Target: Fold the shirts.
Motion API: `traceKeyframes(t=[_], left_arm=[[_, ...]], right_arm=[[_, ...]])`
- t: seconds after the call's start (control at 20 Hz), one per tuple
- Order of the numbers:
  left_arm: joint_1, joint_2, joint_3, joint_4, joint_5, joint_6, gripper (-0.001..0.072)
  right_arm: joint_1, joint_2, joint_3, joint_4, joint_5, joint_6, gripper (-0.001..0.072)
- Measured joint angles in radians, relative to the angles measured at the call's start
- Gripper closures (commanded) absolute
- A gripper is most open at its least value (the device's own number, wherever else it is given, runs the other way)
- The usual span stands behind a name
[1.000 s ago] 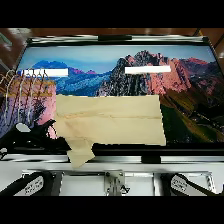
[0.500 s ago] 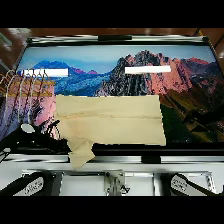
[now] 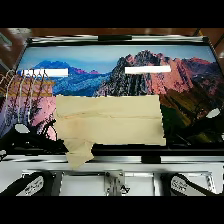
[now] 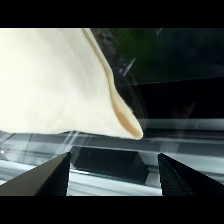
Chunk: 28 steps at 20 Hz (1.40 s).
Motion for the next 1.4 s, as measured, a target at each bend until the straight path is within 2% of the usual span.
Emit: traceKeyframes(t=[0.15, 0.25, 0.55, 0.65, 0.7, 0.75, 0.8, 1.1, 1.4], left_arm=[[0.006, 0.005, 0.000, 0.000, -0.004, 0.001, 0.0672], [0.007, 0.006, 0.000, 0.000, -0.006, 0.003, 0.0672], [0.009, 0.008, 0.000, 0.000, -0.013, 0.003, 0.0672], [0.009, 0.008, 0.006, 0.000, -0.013, 0.003, 0.0672], [0.009, 0.008, 0.013, 0.000, -0.014, 0.003, 0.0672], [0.010, 0.008, 0.025, 0.000, -0.013, 0.005, 0.0672], [0.011, 0.008, 0.040, 0.000, -0.011, 0.006, 0.0673], [0.011, 0.008, 0.163, 0.000, -0.010, 0.010, 0.0673], [0.011, 0.007, 0.330, -0.012, -0.063, 0.020, 0.0674]], right_arm=[[0.021, 0.000, -0.029, -0.002, -0.049, 0.015, 0.0070], [0.027, 0.000, -0.040, 0.002, -0.068, 0.026, 0.0151], [0.062, 0.001, -0.094, 0.042, -0.128, 0.050, 0.0157], [0.086, 0.000, -0.107, 0.049, -0.153, 0.052, 0.0427], [0.094, -0.001, -0.110, 0.048, -0.173, 0.052, 0.0492], [0.100, 0.000, -0.113, 0.048, -0.188, 0.051, 0.0597], [0.104, -0.001, -0.114, 0.048, -0.195, 0.052, 0.0636], [0.114, -0.001, -0.089, 0.074, -0.222, 0.024, 0.0637], [0.136, 0.000, 0.105, 0.120, -0.133, 0.004, 0.0638]])
